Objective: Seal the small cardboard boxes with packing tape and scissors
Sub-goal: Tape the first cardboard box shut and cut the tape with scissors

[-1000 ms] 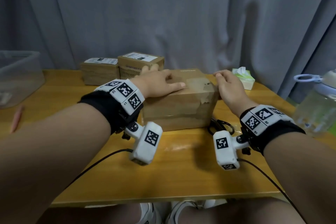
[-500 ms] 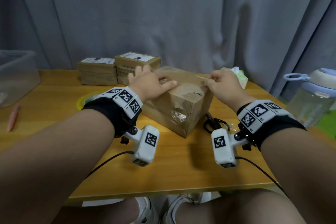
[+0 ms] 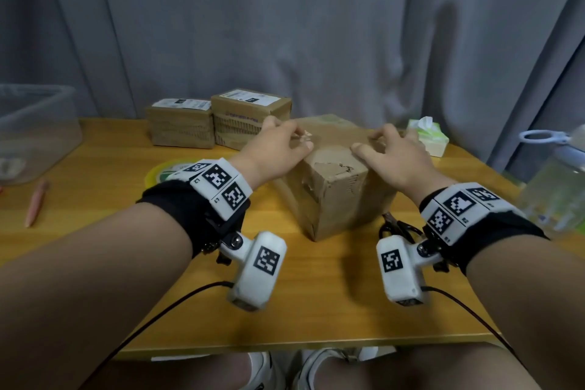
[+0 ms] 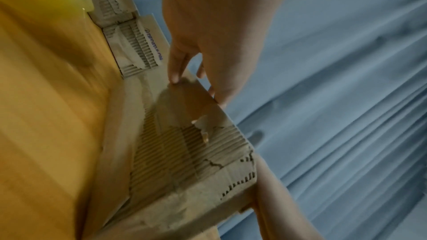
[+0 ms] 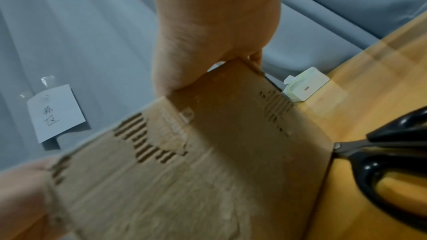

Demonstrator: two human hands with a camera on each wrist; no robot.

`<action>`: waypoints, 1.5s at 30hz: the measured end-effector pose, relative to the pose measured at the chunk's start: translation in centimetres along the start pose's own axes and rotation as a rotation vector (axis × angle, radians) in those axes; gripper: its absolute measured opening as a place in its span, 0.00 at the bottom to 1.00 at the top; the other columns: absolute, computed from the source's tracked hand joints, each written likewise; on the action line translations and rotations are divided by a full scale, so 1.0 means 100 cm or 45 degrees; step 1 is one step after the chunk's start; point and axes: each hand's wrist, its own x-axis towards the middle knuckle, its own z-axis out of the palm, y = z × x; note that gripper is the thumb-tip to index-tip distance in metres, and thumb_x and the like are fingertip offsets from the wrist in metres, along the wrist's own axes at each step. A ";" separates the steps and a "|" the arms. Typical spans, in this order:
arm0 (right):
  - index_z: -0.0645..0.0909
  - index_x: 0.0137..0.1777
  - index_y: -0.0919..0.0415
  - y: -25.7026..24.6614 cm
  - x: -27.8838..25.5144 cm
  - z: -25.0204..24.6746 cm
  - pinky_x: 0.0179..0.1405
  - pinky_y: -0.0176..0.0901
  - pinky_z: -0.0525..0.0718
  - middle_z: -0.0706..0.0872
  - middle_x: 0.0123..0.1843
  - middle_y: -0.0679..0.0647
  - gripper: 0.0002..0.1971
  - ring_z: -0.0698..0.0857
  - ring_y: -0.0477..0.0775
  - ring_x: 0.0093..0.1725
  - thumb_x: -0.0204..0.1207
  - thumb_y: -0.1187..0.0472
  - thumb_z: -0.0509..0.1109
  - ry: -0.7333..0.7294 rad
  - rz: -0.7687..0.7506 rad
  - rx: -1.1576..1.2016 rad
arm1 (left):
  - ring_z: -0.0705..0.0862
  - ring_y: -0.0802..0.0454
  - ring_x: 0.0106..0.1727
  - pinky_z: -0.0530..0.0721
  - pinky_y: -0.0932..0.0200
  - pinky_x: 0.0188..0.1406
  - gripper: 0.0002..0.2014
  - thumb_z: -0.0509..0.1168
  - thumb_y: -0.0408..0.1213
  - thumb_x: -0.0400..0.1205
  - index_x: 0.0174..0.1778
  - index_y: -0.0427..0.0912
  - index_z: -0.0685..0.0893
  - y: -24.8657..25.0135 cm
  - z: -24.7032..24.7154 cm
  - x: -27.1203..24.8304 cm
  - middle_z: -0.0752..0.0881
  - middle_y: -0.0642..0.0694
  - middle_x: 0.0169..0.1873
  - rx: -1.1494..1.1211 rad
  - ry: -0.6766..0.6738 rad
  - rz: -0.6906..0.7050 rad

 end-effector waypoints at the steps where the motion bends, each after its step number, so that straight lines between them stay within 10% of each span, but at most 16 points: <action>1: 0.71 0.69 0.50 -0.002 0.000 0.002 0.68 0.56 0.71 0.67 0.69 0.62 0.30 0.74 0.68 0.67 0.74 0.33 0.61 -0.004 -0.005 -0.003 | 0.77 0.54 0.54 0.70 0.67 0.60 0.19 0.60 0.47 0.84 0.70 0.46 0.75 -0.004 0.000 0.001 0.67 0.46 0.66 -0.057 0.014 0.037; 11: 0.67 0.74 0.59 -0.055 0.003 0.019 0.66 0.58 0.68 0.70 0.70 0.68 0.28 0.70 0.68 0.69 0.82 0.45 0.45 -0.029 0.055 -0.459 | 0.64 0.60 0.72 0.64 0.65 0.69 0.12 0.57 0.32 0.86 0.52 0.48 0.85 -0.015 -0.025 0.001 0.66 0.51 0.70 -0.076 -0.285 0.368; 22: 0.64 0.77 0.56 -0.073 0.013 0.021 0.69 0.60 0.67 0.62 0.75 0.63 0.27 0.66 0.68 0.72 0.82 0.47 0.42 -0.169 0.076 -0.480 | 0.68 0.55 0.58 0.65 0.61 0.60 0.10 0.55 0.41 0.86 0.51 0.46 0.82 -0.013 -0.037 0.015 0.64 0.48 0.62 0.296 -0.352 0.414; 30: 0.63 0.79 0.51 -0.076 0.008 0.027 0.68 0.65 0.67 0.59 0.80 0.59 0.26 0.60 0.69 0.77 0.83 0.50 0.44 -0.171 0.065 -0.303 | 0.80 0.52 0.59 0.84 0.52 0.55 0.15 0.49 0.46 0.89 0.57 0.45 0.79 -0.036 -0.035 -0.002 0.81 0.50 0.55 -0.592 -0.162 0.098; 35: 0.62 0.81 0.48 -0.073 0.009 0.026 0.69 0.62 0.66 0.58 0.82 0.57 0.26 0.60 0.67 0.77 0.83 0.50 0.44 -0.162 0.035 -0.267 | 0.81 0.48 0.55 0.82 0.44 0.57 0.12 0.55 0.40 0.88 0.67 0.50 0.74 -0.034 -0.012 0.006 0.80 0.39 0.58 -0.692 0.023 -0.026; 40: 0.59 0.82 0.44 -0.071 0.011 0.026 0.70 0.63 0.65 0.55 0.84 0.55 0.26 0.59 0.67 0.78 0.83 0.50 0.43 -0.186 0.009 -0.297 | 0.82 0.48 0.52 0.81 0.51 0.59 0.07 0.60 0.46 0.85 0.51 0.47 0.74 -0.039 0.005 0.015 0.83 0.45 0.49 -0.826 0.102 -0.312; 45: 0.58 0.83 0.44 -0.071 0.011 0.026 0.71 0.63 0.64 0.54 0.85 0.55 0.27 0.58 0.67 0.79 0.83 0.47 0.44 -0.184 -0.016 -0.309 | 0.80 0.56 0.43 0.77 0.63 0.39 0.11 0.62 0.45 0.84 0.54 0.42 0.73 -0.032 0.006 0.017 0.82 0.49 0.42 -0.724 0.128 -0.263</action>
